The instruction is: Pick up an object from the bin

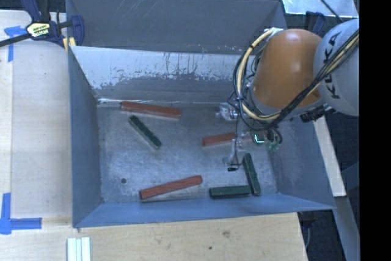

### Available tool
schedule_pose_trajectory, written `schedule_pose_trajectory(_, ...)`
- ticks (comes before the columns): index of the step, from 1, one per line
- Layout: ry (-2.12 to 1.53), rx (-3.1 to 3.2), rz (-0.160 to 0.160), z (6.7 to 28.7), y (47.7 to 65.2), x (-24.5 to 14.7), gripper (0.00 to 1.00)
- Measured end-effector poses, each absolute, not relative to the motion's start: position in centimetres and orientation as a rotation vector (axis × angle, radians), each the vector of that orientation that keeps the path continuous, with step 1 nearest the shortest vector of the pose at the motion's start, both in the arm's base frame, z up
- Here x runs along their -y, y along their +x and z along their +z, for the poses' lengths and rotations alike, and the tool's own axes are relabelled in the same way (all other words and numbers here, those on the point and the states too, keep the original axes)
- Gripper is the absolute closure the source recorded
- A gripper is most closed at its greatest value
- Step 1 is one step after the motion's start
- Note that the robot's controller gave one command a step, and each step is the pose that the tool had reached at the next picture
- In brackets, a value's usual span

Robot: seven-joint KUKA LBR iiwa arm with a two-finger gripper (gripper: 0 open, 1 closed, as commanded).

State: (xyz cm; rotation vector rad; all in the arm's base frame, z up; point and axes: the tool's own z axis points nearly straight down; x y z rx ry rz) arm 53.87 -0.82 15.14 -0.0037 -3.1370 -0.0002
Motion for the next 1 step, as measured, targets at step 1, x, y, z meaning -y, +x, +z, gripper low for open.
schedule_pose_trajectory(1, -0.004, 3.145, 0.0, 15.52, 54.06, 0.83, 0.0)
